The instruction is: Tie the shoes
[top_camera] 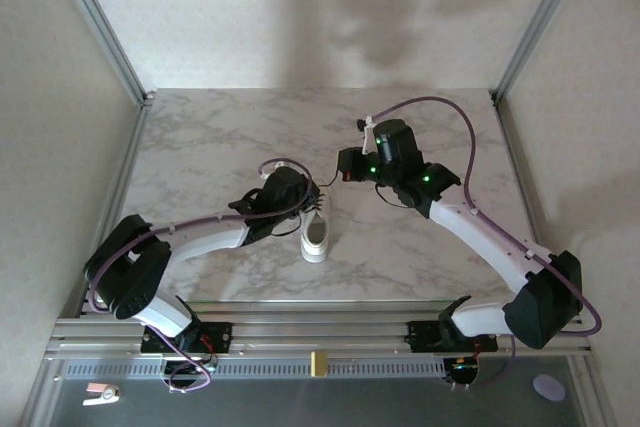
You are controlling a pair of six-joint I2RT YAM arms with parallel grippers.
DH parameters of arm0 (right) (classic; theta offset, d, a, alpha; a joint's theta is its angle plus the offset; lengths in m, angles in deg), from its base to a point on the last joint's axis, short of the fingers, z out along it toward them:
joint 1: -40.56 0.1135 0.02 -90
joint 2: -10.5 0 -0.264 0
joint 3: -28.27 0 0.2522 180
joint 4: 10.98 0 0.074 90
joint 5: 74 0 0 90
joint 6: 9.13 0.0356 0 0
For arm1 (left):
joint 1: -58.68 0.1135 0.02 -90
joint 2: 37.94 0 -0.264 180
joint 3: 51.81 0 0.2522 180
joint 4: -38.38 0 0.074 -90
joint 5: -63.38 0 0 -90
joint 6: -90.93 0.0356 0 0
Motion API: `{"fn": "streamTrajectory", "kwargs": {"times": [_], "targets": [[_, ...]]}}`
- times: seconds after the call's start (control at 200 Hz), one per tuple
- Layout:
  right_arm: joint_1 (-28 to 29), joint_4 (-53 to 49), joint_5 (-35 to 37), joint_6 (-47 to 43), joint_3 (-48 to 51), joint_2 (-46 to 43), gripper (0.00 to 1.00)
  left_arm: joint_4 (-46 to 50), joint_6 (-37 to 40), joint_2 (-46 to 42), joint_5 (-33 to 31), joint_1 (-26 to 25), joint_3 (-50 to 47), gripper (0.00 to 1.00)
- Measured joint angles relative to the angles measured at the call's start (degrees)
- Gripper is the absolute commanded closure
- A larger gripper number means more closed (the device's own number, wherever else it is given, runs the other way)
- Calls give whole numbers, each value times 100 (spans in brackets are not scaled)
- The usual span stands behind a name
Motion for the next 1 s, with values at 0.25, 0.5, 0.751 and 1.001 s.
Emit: {"fn": "streamTrajectory", "kwargs": {"times": [0.25, 0.5, 0.751, 1.001], "targets": [[-4, 129, -369, -210, 155, -422, 100, 474, 382, 68, 72, 85, 81, 100], [-4, 610, -828, -208, 162, -509, 100, 531, 560, 101, 153, 98, 127, 100], [-4, 249, -533, -317, 487, -837, 100, 535, 616, 98, 221, 249, 127, 100], [286, -291, -649, -391, 986, -1368, 100, 535, 715, 98, 337, 332, 127, 100]]}}
